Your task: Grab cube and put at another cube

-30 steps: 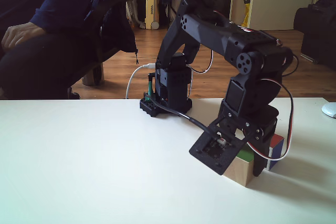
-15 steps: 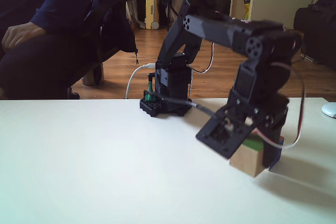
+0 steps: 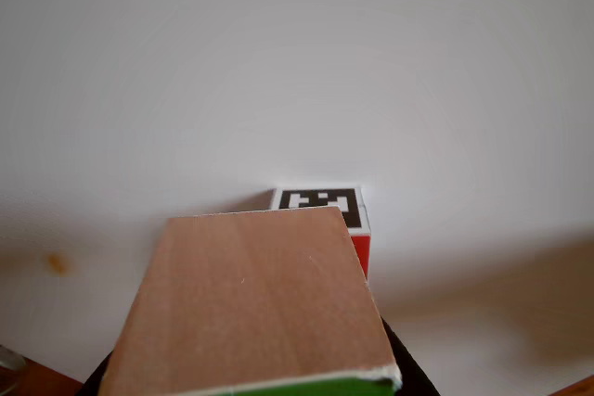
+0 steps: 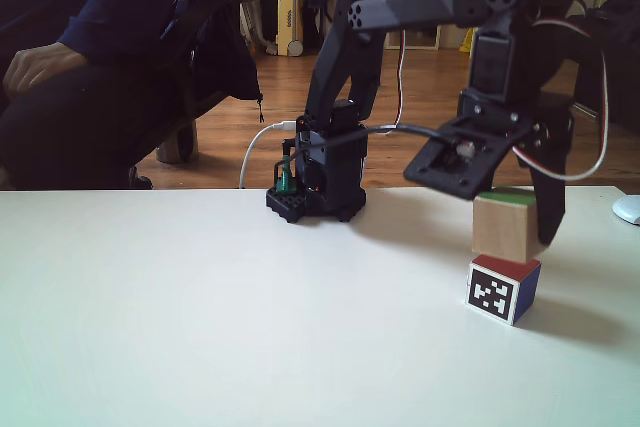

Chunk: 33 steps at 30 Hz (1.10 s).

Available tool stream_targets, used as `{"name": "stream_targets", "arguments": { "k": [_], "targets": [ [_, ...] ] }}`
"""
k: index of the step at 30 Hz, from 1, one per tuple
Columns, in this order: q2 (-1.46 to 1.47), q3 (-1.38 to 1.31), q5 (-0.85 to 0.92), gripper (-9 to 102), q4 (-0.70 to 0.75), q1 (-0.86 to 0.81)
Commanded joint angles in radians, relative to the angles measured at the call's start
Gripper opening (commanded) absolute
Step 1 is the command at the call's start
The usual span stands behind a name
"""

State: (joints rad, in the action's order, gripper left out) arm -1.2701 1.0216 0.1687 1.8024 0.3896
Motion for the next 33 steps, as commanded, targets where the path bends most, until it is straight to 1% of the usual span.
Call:
{"name": "stream_targets", "arguments": {
  "k": [1,13,26,33],
  "targets": [
    [-0.1,0.043,-0.011,18,0.005,0.029],
    [-0.12,0.144,-0.012,19,0.002,0.055],
    [-0.06,0.144,-0.055,19,-0.012,0.114],
    [-0.029,0.137,-0.057,19,-0.025,0.112]
  ]
}}
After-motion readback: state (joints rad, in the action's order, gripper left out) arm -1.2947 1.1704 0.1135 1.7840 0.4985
